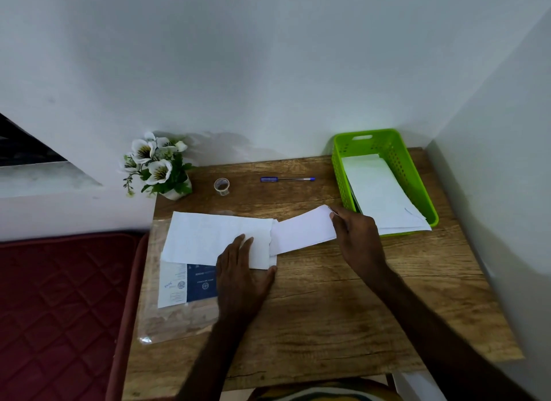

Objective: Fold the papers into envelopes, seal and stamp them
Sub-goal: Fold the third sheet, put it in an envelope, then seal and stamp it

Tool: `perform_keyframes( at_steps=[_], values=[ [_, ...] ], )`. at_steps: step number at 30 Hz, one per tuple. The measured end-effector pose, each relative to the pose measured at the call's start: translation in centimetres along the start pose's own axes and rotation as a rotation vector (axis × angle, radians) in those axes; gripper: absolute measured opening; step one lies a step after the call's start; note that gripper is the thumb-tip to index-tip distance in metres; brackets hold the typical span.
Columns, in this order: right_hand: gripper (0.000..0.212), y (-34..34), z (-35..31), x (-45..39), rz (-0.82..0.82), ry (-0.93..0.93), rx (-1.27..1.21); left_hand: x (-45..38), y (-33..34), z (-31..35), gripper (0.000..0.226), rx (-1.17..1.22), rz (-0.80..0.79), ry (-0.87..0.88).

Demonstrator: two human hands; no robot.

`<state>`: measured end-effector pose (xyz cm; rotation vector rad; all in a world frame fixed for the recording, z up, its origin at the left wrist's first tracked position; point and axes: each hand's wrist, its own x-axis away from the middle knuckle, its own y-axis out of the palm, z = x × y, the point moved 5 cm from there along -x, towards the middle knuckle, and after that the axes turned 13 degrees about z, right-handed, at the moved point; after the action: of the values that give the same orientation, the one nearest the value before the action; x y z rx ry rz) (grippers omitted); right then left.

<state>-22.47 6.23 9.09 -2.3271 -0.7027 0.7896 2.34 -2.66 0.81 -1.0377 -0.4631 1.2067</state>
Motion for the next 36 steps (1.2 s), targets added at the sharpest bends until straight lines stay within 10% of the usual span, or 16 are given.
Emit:
perform_keyframes(
  at_steps=[21,26,36],
  values=[
    [0.036,6.1,3.1,5.3,-0.226,0.555,-0.044,-0.7,1.1,-0.5,0.098,-0.111,-0.138,0.017],
    [0.005,5.0,5.5,5.4,-0.081,0.659,-0.103,-0.9,1.2,-0.8,0.097,-0.133,-0.131,0.075],
    [0.023,5.3,4.5,5.3,-0.06,0.655,-0.156,-0.8,1.4,-1.1,0.099,-0.138,-0.153,0.091]
  ],
)
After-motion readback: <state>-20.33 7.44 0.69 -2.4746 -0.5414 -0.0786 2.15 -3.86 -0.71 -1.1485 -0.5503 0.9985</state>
